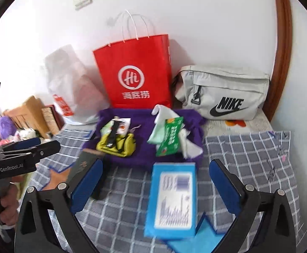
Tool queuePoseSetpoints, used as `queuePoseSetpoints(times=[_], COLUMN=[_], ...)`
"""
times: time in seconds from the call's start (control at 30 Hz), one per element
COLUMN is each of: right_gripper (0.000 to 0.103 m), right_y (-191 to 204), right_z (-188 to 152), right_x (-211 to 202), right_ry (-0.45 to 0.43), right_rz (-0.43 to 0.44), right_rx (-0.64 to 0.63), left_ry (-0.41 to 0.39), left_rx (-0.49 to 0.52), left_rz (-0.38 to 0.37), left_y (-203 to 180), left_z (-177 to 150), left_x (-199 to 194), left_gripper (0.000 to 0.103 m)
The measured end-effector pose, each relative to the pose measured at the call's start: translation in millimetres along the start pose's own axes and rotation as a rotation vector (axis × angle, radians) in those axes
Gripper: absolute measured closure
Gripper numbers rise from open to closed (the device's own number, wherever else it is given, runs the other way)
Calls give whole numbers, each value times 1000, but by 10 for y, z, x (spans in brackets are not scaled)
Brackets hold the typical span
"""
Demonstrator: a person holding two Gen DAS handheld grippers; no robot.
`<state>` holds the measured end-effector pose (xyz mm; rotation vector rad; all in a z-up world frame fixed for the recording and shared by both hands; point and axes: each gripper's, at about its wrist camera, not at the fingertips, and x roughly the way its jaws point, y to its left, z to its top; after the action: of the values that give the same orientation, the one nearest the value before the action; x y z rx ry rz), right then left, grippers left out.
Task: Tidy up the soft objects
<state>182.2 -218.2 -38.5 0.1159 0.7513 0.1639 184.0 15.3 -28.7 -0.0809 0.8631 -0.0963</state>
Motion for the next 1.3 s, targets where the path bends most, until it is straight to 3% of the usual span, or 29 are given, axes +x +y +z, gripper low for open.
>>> queuePoseSetpoints(times=[0.33, 0.47, 0.6, 1.3], right_gripper=[0, 0, 0, 0], right_y=[182, 245, 237, 169], right_z=[-582, -794, -950, -1178], right_x=[-723, -958, -1115, -1674], right_ry=[-18, -39, -37, -97], right_rz=[-27, -68, -44, -63], right_rx=[-28, -44, -18, -1], left_ry=[-5, -14, -37, -107], left_rx=[15, 49, 74, 80], left_rz=[-12, 24, 53, 55], left_y=[-168, -273, -354, -476], left_z=[-629, -874, -1051, -1293], left_x=[-630, -796, -981, -1419], left_gripper=[6, 6, 6, 5])
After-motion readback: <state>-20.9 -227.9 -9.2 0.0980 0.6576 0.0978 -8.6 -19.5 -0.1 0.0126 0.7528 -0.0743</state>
